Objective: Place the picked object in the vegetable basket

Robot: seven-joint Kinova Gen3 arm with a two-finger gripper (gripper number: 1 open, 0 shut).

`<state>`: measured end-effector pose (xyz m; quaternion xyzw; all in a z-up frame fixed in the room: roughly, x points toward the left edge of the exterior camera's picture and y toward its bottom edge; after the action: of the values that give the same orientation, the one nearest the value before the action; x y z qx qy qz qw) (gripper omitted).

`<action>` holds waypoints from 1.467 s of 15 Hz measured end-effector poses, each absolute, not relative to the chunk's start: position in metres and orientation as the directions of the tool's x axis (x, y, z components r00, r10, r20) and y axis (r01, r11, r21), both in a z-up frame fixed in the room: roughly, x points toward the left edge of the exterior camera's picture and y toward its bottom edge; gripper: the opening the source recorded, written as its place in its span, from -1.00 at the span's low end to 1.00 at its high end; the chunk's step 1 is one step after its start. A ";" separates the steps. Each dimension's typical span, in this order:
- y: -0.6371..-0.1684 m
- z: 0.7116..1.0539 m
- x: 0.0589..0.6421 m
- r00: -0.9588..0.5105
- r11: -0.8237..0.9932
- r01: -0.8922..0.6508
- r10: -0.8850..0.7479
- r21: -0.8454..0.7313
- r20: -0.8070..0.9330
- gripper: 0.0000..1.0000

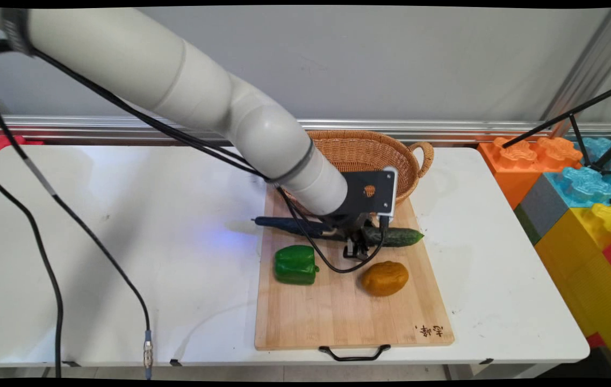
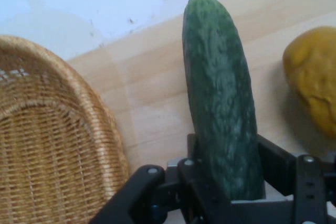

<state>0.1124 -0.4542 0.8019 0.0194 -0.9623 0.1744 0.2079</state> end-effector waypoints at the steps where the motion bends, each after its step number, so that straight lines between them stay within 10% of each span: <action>1: -0.452 0.810 0.113 -0.911 0.939 -0.105 0.040 -0.326 0.410 -1.00; 12: -0.504 0.887 0.123 -0.908 0.883 -0.042 0.162 -0.468 0.387 -1.00; 22: -0.597 0.834 0.154 -0.925 0.866 -0.049 0.148 -0.498 0.349 -1.00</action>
<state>0.1536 -0.5966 0.8344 -0.0263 -0.9468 0.2574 0.1914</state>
